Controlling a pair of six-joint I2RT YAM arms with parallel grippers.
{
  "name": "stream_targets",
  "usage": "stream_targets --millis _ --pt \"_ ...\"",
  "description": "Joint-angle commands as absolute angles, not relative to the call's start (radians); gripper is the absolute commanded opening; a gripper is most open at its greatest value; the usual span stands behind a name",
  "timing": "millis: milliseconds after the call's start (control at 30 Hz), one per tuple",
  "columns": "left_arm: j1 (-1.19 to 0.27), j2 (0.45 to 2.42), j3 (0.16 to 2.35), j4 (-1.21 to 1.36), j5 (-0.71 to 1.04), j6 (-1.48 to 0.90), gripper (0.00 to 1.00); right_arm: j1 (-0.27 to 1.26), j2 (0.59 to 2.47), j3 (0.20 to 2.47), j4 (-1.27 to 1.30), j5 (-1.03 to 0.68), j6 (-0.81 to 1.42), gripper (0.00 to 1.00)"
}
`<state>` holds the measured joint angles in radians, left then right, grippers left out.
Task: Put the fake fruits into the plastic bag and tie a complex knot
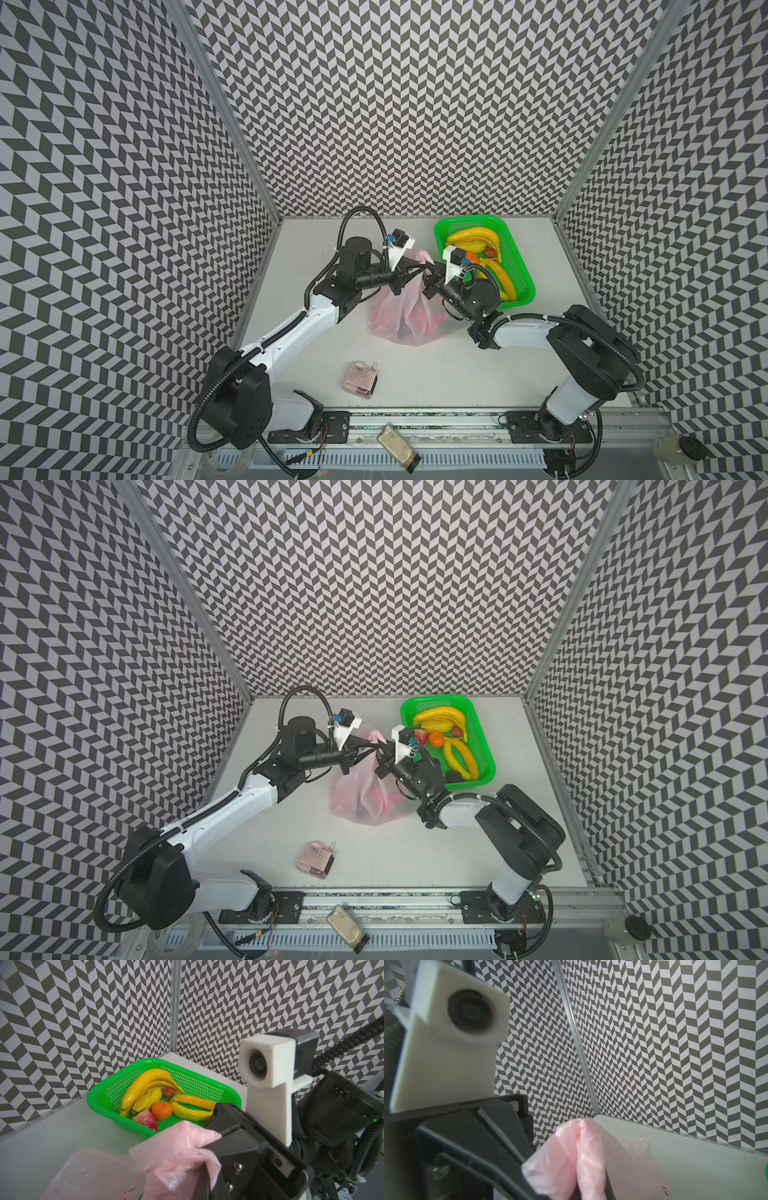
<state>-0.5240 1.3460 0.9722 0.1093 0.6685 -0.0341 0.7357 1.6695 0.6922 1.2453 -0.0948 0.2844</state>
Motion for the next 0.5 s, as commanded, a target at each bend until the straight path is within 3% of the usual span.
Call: stream_targets --millis 0,267,467 --pt "-0.554 1.322 0.952 0.147 0.671 -0.064 0.0 0.749 1.68 0.711 1.362 -0.137 0.317 0.0" --pt "-0.564 1.301 0.893 0.246 0.656 -0.117 0.0 0.756 1.688 0.709 1.393 -0.181 0.351 0.0" --pt "-0.564 1.264 0.887 0.247 0.634 -0.114 0.1 0.759 1.692 0.695 1.398 -0.176 0.352 0.0"
